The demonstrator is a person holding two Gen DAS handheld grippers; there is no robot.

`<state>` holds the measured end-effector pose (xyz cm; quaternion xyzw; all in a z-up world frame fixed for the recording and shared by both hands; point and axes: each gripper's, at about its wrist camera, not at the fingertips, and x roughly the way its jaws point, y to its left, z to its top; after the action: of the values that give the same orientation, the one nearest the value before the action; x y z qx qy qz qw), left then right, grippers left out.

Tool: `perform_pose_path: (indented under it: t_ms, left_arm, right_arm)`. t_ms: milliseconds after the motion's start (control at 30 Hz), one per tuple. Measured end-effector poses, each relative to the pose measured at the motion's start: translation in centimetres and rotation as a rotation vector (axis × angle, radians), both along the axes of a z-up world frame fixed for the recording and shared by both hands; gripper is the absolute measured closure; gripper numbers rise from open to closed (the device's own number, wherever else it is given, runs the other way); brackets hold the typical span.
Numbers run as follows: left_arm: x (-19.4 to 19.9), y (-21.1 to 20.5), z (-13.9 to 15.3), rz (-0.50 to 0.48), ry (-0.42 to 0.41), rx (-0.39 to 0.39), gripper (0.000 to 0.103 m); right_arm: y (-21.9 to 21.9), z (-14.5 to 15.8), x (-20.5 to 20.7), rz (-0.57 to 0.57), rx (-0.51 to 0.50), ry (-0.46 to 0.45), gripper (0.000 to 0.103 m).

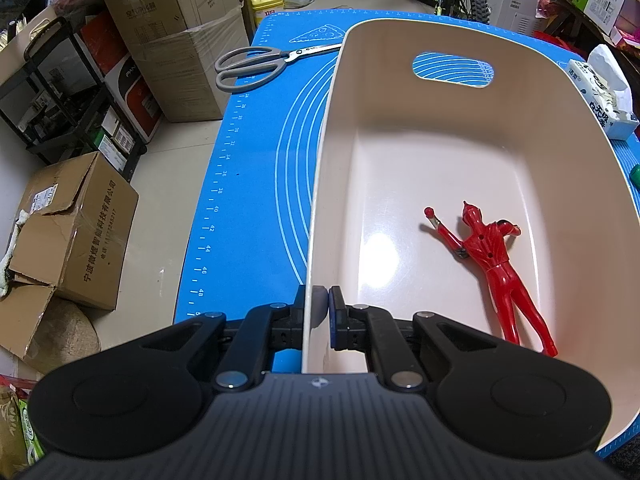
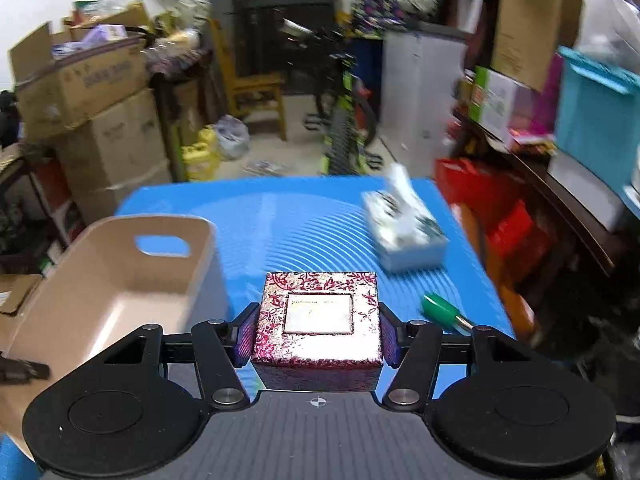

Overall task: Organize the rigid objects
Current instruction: 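Lift the pink box with the right tool and carry it over the basket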

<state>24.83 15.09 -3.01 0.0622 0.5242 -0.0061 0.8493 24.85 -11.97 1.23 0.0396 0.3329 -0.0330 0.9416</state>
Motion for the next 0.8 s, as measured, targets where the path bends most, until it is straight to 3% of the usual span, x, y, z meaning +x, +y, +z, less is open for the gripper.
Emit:
perform_pose_path:
  t_ms: [400, 800]
  left_arm:
    - [0.0, -0.1, -0.1, -0.002, -0.001, 0.001, 0.092]
    - [0.0, 0.0, -0.1, -0.002, -0.001, 0.002, 0.092]
  right_arm:
    - [8.2, 1.5, 3.2, 0.175, -0.008, -0.053, 0.040]
    - [14.4, -1.5, 5.0, 0.292, -0.033, 0.040, 0.040]
